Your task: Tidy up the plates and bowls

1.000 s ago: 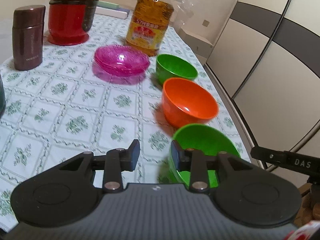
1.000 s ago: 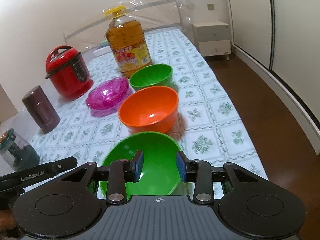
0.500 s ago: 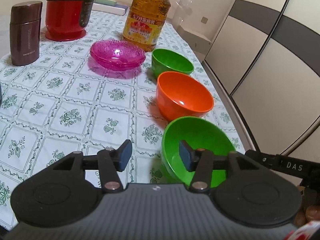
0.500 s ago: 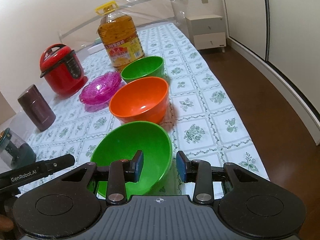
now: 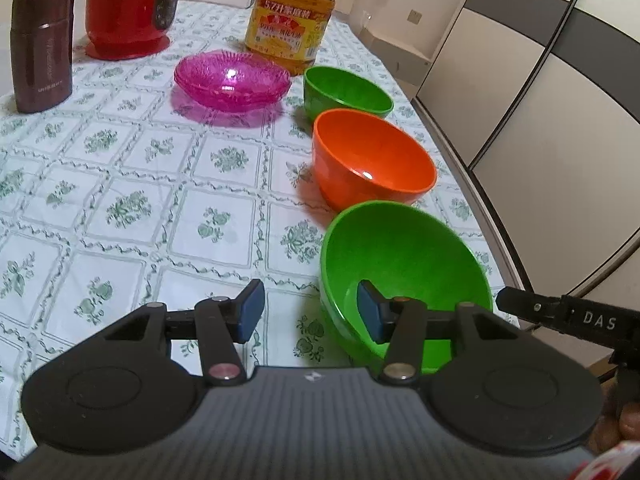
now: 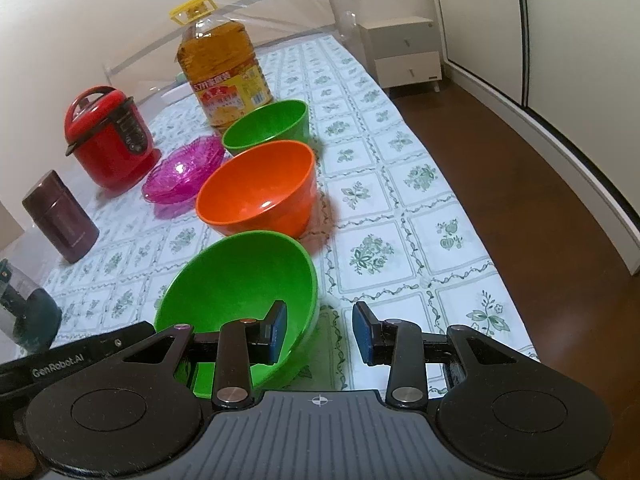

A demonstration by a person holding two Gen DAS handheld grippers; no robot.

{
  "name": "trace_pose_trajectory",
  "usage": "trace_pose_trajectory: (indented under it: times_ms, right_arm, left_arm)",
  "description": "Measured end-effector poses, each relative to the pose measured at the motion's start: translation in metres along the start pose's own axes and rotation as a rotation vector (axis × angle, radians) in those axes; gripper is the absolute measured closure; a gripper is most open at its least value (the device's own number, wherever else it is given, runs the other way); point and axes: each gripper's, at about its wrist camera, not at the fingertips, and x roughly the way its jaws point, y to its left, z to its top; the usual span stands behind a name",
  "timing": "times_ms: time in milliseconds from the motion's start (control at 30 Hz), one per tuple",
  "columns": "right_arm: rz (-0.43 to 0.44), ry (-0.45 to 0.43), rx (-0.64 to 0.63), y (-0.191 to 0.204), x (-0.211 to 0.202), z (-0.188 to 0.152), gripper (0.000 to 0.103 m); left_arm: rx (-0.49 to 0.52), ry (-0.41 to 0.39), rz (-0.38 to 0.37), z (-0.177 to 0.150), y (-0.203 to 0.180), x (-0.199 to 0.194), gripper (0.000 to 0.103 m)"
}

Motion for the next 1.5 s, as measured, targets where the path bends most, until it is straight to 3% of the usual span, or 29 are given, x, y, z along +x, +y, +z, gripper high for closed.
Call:
trace_pose_trajectory:
  times_ms: [100, 433, 600, 833, 1000, 1500]
  right_arm:
    - [0.000, 0.008, 0.009, -0.003, 0.004, -0.001, 0.066]
    - [0.006, 0.017, 0.022, -0.011, 0.015, 0.000, 0.066]
    - [0.014, 0.029, -0.003, -0.008, 0.020, 0.000, 0.066]
    - [0.015, 0.042, -0.036, -0.004, 0.029, -0.004, 0.067]
    - [0.041, 0.043, -0.046, -0.002, 0.031, -0.005, 0.090]
    - [0.038, 0.047, -0.036, 0.006, 0.014, -0.002, 0.092]
  left_arm:
    - [0.013, 0.008, 0.000, -0.002, -0.003, 0.005, 0.057]
    - [0.050, 0.032, -0.006, -0.005, -0.012, 0.020, 0.074]
    - [0.065, 0.037, -0.011, -0.005, -0.013, 0.026, 0.075]
    - [0.066, 0.036, -0.023, -0.005, -0.013, 0.030, 0.087]
    - [0.092, 0.030, -0.033, -0.003, -0.015, 0.028, 0.087]
    - [0.136, 0.016, -0.032, 0.004, -0.021, 0.003, 0.087]
